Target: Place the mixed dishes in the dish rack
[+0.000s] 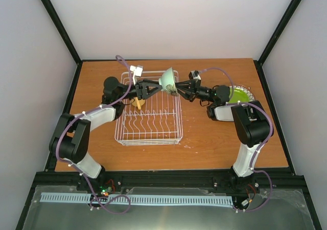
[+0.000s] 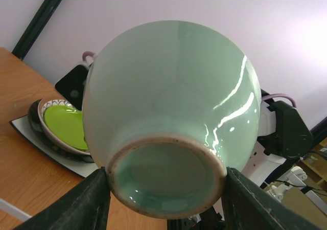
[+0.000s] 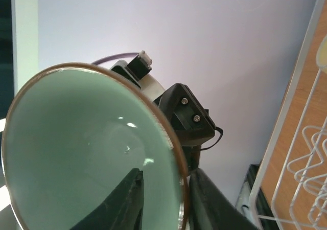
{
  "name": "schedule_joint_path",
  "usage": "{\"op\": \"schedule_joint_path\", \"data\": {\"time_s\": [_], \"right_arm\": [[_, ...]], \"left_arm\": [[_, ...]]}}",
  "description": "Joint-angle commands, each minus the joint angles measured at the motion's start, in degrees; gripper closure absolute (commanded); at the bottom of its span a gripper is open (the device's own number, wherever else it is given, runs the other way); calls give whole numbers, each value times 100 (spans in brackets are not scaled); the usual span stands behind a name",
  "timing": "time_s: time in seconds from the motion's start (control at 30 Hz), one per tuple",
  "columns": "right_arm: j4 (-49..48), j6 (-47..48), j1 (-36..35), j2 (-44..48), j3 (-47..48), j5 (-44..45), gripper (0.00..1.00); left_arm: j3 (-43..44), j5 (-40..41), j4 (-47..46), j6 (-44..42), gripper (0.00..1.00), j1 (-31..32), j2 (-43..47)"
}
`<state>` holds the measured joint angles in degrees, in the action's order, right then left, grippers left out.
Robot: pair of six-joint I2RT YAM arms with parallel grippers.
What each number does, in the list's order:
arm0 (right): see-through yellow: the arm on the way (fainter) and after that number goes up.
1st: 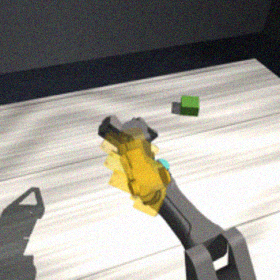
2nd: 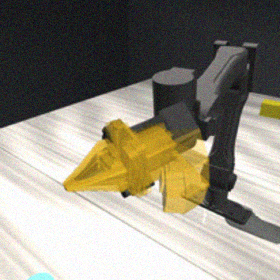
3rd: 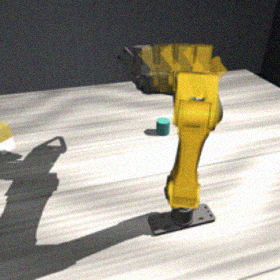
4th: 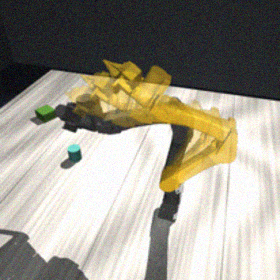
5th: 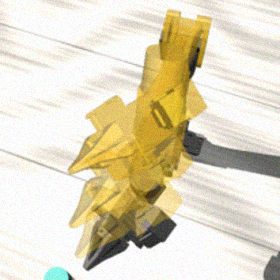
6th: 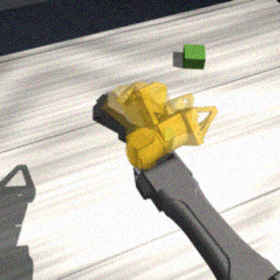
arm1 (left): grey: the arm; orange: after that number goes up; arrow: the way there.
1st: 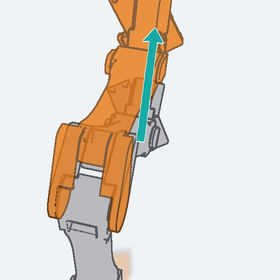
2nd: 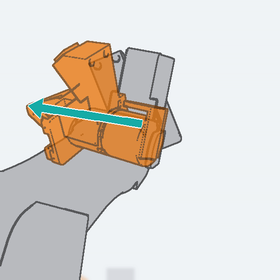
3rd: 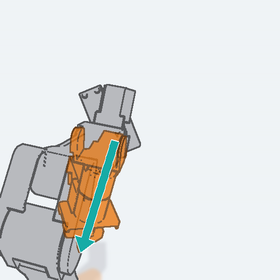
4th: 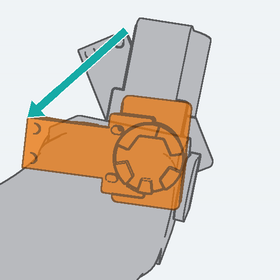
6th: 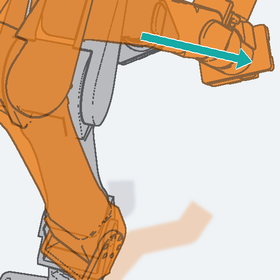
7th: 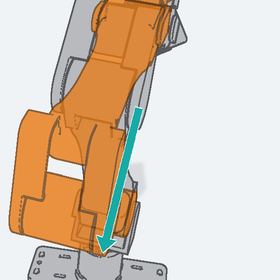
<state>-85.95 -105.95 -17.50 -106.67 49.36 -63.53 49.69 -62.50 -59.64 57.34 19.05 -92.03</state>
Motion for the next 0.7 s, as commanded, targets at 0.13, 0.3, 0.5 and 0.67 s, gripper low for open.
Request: {"op": "schedule_joint_path", "data": {"time_s": [0.13,0.3,0.5,0.67], "right_arm": [[-1020,90,-75,-39,100,85,62],[-1020,161,-74,-111,50,103,59],[-1020,334,49,-287,-52,85,58],[-1019,540,284,-466,-232,61,58]], "left_arm": [[348,135,1066,-935,99,38,416],[522,254,1974,-1518,100,12,665],[876,441,3194,-2216,99,-40,953],[1261,746,4305,-2887,99,-58,1145]]}}
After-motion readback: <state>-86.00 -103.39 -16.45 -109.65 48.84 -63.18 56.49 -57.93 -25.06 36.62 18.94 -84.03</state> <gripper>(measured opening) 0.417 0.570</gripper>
